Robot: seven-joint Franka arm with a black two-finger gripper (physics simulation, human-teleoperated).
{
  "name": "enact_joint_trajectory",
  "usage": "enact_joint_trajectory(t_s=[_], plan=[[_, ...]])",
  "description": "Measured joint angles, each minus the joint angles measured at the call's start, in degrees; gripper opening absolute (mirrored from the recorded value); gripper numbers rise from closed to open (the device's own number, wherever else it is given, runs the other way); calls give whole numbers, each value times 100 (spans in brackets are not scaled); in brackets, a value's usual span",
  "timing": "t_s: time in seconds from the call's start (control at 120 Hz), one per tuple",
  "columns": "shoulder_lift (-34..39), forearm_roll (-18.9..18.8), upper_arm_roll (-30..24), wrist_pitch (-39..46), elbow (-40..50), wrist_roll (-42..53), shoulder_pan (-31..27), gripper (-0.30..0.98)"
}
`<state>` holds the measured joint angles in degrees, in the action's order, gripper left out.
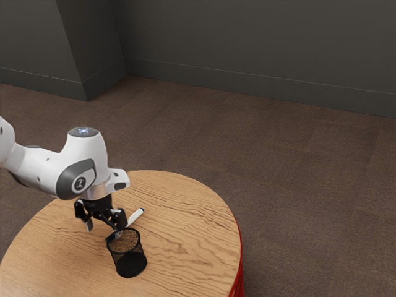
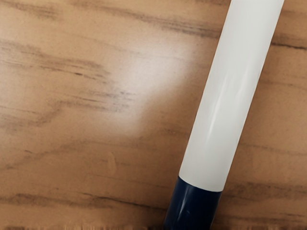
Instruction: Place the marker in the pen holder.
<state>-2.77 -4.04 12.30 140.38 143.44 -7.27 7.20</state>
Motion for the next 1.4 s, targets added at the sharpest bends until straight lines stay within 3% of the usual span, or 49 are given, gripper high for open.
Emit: enact_joint_trajectory(t_s=[0.383, 0.642, 0.825, 1.4], plan=[[-84, -52, -6, 505, 119, 405, -65, 67], [-11, -19, -9, 648, 157, 661, -45, 33], [54, 96, -13, 679, 260, 771, -48, 20], [31, 366, -105, 736, 353, 957, 21, 15]])
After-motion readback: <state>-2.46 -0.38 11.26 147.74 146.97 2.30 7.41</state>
